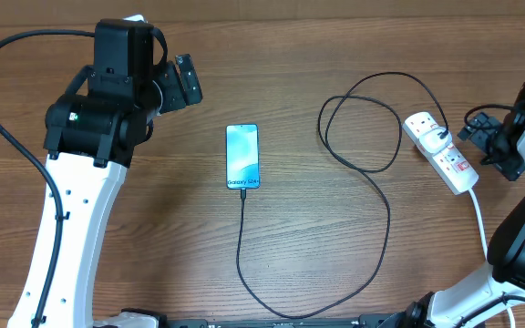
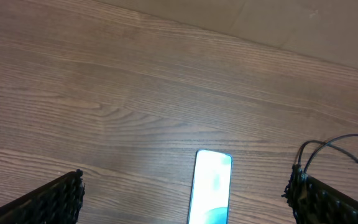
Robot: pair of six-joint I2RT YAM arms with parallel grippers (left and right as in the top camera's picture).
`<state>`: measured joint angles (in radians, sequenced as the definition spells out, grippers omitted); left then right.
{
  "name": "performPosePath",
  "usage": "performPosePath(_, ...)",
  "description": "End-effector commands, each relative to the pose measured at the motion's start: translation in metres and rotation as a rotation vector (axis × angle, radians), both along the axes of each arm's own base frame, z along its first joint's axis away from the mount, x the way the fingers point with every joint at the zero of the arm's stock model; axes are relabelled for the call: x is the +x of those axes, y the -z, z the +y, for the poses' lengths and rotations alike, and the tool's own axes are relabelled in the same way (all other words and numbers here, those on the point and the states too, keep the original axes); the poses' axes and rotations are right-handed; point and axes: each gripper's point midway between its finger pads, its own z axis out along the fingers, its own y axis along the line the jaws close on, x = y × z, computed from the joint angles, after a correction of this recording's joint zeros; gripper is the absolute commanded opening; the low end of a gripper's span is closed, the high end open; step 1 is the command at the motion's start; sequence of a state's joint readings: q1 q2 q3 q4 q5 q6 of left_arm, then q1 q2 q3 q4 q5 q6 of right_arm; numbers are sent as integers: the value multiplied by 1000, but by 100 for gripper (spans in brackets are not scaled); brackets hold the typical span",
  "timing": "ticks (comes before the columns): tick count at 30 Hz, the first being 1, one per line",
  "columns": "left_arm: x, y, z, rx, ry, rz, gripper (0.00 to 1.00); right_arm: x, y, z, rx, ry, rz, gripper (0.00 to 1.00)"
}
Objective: Plug charger to phone and switch on socket
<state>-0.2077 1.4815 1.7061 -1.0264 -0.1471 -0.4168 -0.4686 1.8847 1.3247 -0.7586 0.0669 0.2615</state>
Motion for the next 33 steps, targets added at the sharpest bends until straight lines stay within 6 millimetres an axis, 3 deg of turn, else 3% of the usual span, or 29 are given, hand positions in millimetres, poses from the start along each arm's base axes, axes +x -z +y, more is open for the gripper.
performPosePath(1,0,2,2,4,-15,5,100,1,14,11,55,-13,0,100)
performPosePath(17,0,2,2,3,-15,5,100,-9,36,15,75,-9,54,100)
performPosePath(33,0,2,2,4,-15,5,100,-7,36,18,97,-15,38,100)
